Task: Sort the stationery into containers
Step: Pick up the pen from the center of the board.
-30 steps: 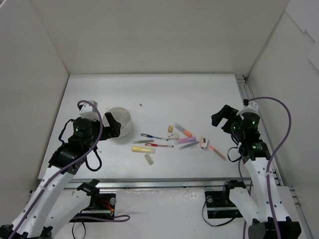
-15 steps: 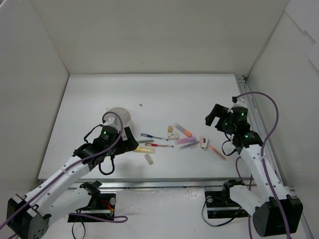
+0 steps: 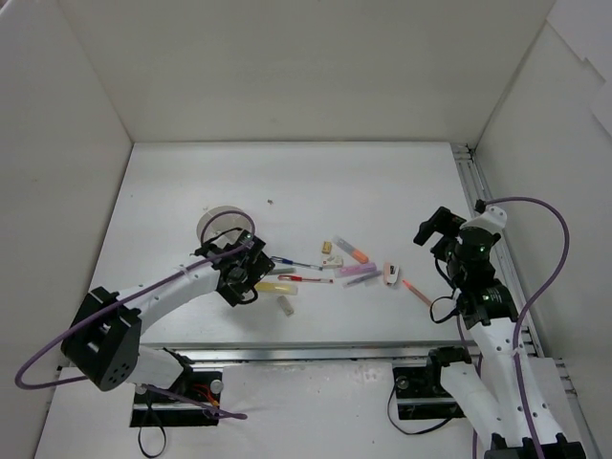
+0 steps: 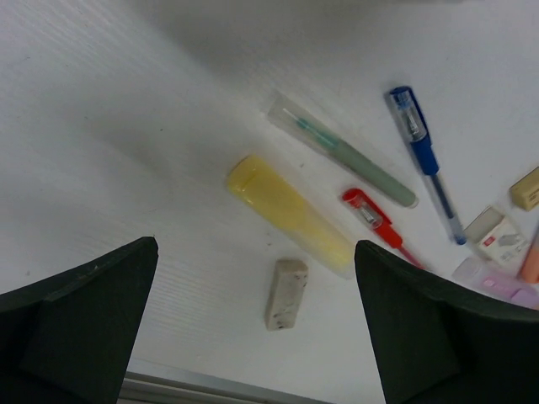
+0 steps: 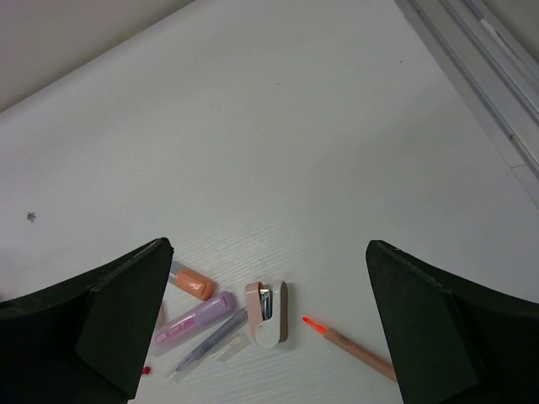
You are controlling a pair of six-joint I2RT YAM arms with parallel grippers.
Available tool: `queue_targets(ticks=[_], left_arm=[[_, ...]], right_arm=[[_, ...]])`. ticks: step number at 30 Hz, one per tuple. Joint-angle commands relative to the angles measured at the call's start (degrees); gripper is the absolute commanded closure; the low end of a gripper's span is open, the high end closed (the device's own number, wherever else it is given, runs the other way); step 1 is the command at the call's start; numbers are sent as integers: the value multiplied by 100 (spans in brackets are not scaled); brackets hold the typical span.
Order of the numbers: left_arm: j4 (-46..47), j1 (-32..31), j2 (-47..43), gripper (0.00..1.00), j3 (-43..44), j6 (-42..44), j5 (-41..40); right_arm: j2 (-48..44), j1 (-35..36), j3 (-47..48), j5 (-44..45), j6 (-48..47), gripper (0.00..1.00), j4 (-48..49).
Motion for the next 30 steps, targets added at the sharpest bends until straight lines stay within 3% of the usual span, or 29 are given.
queue_targets(ticks=[1,14,24,28,30], left_arm=[[-524,-58,156,2,529,-902,-386],[-400,-58,622,13,476,-1158,-219],[-629,-181,1281,27,898,-1026,-174],[-681,-181,1483,41,1030,-930,-131],[-717,-181,1519,42,1091,-903,-139]], right_arm=[[-39,39,-18,412,73,2,279],[286,30,0,649,144,2,279],[251,30,-44,904,196,2,287],[286,30,-35,922,214,2,279],[260,30,-53,948,205,2,279]])
